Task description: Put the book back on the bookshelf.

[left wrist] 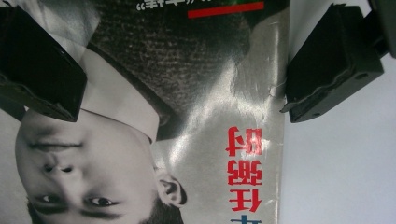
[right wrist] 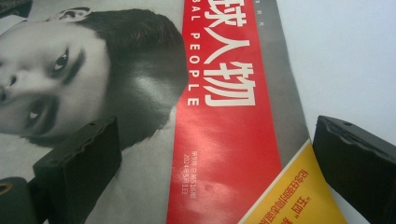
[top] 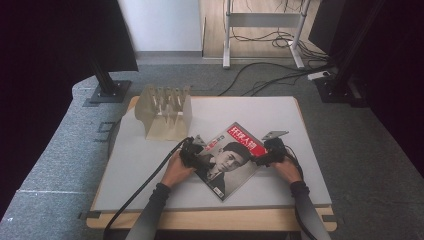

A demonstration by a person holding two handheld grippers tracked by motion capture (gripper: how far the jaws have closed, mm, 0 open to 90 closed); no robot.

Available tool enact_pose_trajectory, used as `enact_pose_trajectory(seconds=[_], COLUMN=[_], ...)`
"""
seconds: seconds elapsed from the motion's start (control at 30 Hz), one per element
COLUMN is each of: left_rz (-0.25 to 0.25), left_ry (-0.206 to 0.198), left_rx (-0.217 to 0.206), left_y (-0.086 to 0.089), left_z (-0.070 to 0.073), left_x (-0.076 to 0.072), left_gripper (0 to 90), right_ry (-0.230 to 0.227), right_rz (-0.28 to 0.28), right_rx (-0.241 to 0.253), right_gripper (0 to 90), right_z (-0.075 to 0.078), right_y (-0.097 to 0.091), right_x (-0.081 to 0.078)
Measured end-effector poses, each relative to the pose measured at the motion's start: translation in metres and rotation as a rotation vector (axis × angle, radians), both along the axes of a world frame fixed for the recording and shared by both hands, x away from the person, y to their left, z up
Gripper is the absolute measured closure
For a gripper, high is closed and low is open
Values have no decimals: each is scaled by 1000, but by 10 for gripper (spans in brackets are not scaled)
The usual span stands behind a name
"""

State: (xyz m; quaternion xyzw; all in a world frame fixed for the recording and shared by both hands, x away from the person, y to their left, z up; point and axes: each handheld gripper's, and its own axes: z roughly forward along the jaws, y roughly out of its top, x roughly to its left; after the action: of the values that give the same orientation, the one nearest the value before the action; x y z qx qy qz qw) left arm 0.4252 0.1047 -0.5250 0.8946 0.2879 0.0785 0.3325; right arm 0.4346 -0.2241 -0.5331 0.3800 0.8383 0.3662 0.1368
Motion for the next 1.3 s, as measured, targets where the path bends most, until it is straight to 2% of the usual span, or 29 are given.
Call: enact_pose_trajectory(seconds=[0.57, 0.73, 0.9, 1.03, 1.1, 1.17, 1.3], left_rz=[-15, -10, 3, 4, 6, 0, -17], left_ry=[12, 8, 8, 8, 8, 11, 24], left_rx=[15, 10, 6, 12, 10, 17, 22], left_y=[14, 15, 15, 15, 15, 15, 16], left_z=[2, 1, 1, 1, 1, 2, 3], left_x=[-48, -53, -58, -65, -67, -72, -75], left_gripper=[0, 0, 0, 0, 0, 0, 0], right_ry=[-16, -8, -22, -28, -25, -29, -40], right_rz=[41, 30, 11, -6, -14, -11, -17], right_rx=[7, -11, -35, -32, -45, -80, -93], right_gripper=[17, 12, 9, 32, 31, 35, 21], right_z=[-1, 1, 3, 4, 4, 4, 3], right_y=[11, 6, -5, -14, -15, -15, -16], right_x=[-50, -61, -79, -90, -93, -95, -94])
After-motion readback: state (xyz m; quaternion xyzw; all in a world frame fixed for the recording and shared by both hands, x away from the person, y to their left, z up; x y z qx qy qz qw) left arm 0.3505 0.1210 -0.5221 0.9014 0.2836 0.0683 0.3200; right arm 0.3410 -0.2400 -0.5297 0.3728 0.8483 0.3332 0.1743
